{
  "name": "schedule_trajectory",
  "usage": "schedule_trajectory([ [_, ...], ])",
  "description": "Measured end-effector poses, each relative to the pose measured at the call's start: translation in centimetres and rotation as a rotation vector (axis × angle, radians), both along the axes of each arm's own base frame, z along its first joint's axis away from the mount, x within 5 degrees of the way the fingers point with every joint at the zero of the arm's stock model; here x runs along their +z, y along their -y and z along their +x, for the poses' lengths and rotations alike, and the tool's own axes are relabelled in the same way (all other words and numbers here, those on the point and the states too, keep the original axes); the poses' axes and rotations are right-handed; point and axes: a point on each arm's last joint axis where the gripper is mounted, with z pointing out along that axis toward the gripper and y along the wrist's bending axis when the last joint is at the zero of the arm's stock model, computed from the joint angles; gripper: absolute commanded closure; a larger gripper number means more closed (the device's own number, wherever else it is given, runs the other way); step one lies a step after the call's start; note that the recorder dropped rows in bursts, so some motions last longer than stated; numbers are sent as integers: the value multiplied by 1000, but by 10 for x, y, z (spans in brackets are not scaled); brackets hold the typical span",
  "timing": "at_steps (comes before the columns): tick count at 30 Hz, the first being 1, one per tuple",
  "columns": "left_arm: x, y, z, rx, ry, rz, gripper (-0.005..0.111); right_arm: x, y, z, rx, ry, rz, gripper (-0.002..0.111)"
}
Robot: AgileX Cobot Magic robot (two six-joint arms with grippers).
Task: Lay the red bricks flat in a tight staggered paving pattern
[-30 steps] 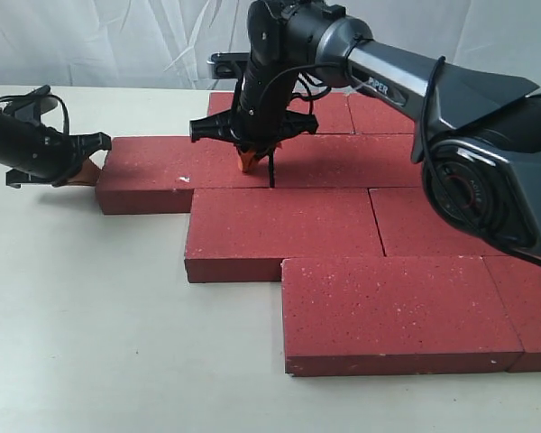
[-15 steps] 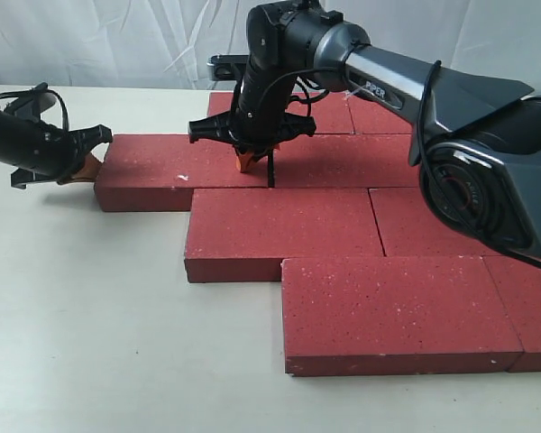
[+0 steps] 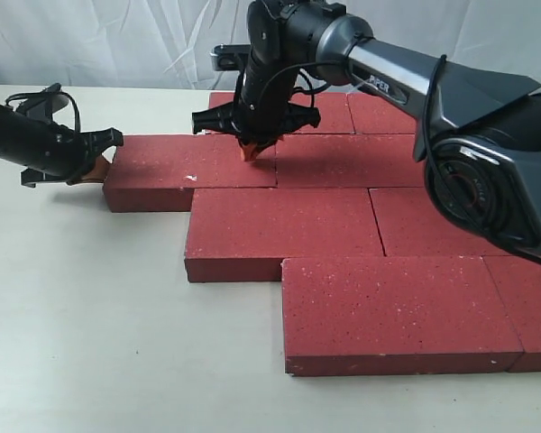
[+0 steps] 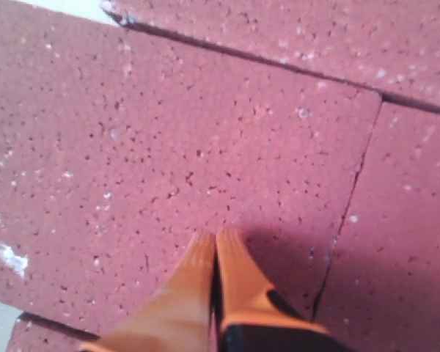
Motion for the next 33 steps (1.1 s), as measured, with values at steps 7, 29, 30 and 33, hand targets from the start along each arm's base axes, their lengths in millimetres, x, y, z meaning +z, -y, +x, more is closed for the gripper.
schedule_trajectory([
  [7,0,1,0,-3,2,4,107,31,3,-2,-5,65,22,109],
  [29,27,-27,-10,-13,-29,-3,107,65,10,-13,8,57,16,109],
  [30,31,-27,-11,-20,-32,4,107,65,10,-14,20,50,14,109],
  [33,44,-29,-15,-28,-41,34,107,68,9,-18,56,27,20,109],
])
